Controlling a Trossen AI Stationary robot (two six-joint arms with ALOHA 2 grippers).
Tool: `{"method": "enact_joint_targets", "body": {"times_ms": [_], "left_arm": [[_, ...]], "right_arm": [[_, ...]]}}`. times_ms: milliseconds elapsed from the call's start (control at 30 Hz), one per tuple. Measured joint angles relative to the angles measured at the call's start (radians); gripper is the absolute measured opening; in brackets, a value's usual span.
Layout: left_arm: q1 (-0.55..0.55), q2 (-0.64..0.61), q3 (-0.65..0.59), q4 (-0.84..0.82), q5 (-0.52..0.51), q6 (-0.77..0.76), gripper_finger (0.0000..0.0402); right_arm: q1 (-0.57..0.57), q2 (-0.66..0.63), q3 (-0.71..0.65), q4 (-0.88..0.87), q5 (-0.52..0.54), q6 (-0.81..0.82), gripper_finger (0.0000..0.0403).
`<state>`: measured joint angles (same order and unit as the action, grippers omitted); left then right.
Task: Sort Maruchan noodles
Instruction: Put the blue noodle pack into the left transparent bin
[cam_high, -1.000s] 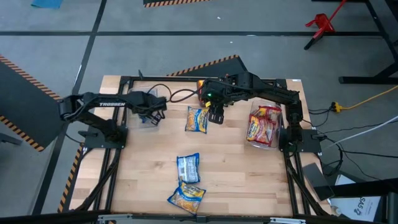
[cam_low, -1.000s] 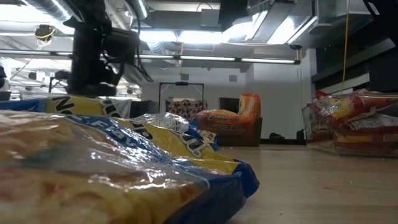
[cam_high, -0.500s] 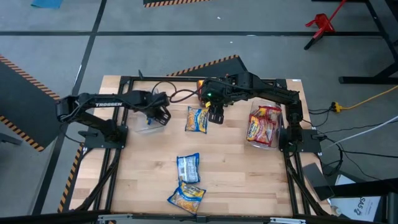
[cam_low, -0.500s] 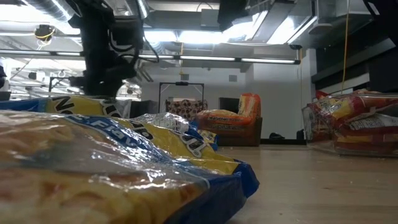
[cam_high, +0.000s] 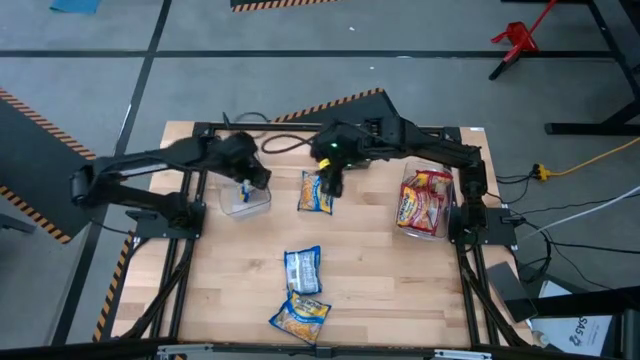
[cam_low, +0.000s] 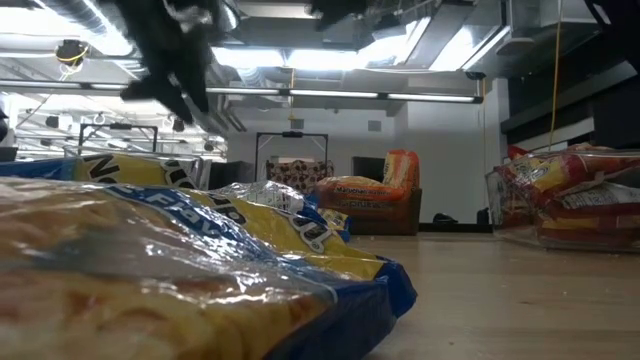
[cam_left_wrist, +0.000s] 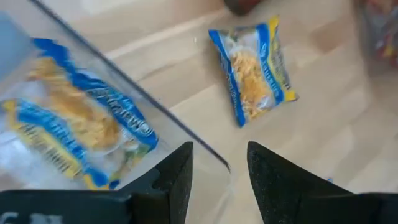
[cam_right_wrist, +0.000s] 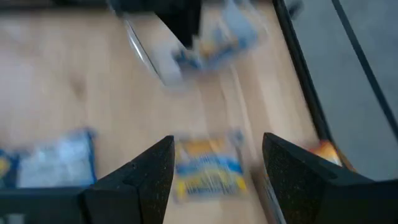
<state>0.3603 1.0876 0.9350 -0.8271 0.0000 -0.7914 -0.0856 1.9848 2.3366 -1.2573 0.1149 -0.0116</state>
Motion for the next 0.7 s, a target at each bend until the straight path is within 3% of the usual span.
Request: {"method": "enact_joint_targets", "body": {"times_ms": [100,233,433,700], "left_arm": [[0.000,-0.068,0.088,-0.121,-0.041,-0.034,0.0145],[-0.018,-0.164,0.203,-0.282,-0.184,-0.078,0.0145],[-0.047,-0.268,0.237,-0.308,-0.356,-0.123,0.0145],[-0.037,-0.291,0.235,-0.374,-0.421,-0.095,0.0145]], "right_arm": [[0.000,0.003,-0.044,0.166,-0.030,0.004,0.0229],[0.000,0.018,-0.142,0.444,-0.032,0.009,0.0229],[-0.004,0.165,-0.202,0.759,-0.056,0.016,0.0229],[-0.042,0.296,-0.189,0.788,-0.074,0.051,0.0229]]}}
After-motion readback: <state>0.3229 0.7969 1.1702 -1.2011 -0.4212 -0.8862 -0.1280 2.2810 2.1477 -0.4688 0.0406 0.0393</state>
